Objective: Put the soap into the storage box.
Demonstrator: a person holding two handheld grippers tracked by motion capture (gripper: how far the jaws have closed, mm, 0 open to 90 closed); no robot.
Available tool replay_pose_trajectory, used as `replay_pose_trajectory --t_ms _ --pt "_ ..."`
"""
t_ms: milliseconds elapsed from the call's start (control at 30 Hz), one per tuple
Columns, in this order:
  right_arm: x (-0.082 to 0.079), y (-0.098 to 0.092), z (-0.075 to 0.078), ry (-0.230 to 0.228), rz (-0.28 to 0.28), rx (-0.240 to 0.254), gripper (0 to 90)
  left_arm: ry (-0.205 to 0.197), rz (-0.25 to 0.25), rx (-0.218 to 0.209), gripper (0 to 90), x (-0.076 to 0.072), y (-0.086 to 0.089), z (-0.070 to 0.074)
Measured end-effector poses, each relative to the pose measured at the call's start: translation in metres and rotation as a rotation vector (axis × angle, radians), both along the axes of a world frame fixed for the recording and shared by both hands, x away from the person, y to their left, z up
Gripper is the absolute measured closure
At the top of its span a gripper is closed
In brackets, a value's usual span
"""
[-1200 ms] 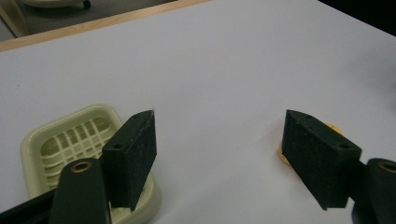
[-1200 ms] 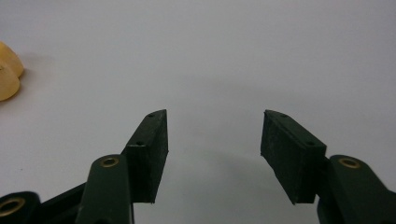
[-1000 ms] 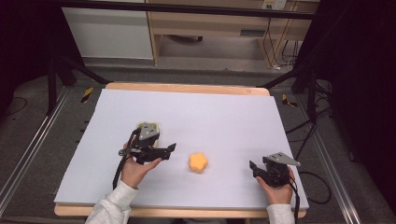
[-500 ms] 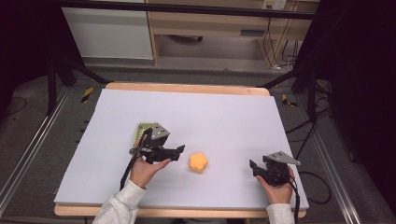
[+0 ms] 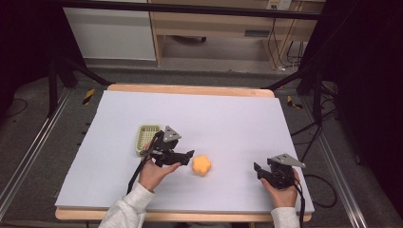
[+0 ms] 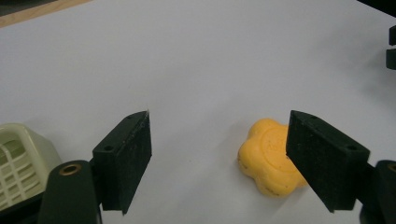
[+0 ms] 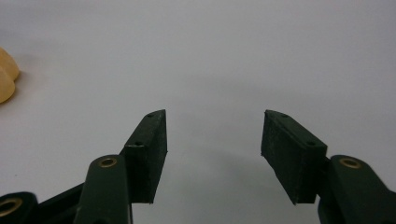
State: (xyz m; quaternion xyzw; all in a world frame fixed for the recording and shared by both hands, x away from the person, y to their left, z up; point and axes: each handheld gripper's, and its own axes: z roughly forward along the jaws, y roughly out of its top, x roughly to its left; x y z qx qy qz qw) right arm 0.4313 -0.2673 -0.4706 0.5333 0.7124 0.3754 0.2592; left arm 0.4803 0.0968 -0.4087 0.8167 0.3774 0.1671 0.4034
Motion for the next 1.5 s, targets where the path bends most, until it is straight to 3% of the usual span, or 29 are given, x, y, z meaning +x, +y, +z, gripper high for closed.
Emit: replay_pose_trajectory --t_ms 833,1500 --pt "0.000 -0.001 0.000 -0.001 0.004 0.014 40.7 0.046 -0.061 0.080 18.3 -0.003 -0.031 -0.014" --pt "0.001 0.000 0.000 0.005 0.006 0.008 40.6 0.087 -0.080 0.107 16.7 -0.003 -0.047 -0.026"
